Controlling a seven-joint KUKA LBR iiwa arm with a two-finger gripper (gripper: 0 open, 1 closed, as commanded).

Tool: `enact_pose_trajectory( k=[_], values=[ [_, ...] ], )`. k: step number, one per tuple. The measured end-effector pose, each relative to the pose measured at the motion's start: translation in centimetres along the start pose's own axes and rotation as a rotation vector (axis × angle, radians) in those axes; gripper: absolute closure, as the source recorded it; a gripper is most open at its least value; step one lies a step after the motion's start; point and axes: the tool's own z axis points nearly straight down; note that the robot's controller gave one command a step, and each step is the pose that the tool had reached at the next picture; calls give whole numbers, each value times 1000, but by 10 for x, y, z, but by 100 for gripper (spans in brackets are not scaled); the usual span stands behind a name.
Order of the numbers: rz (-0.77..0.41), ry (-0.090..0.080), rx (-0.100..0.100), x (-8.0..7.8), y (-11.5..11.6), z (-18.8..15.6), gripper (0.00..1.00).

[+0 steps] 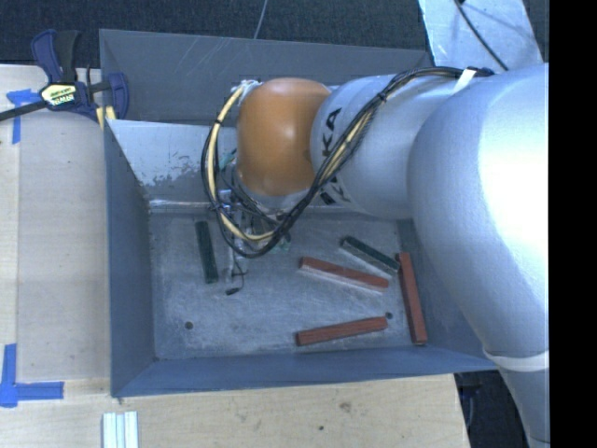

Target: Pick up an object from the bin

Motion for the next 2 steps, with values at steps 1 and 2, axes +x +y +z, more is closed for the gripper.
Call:
enact_pose_trajectory(
  k=[1, 2],
  values=[
    [0, 0, 0, 0, 0, 0, 0],
    [9, -1, 1, -6, 45, 1, 0]
  ],
)
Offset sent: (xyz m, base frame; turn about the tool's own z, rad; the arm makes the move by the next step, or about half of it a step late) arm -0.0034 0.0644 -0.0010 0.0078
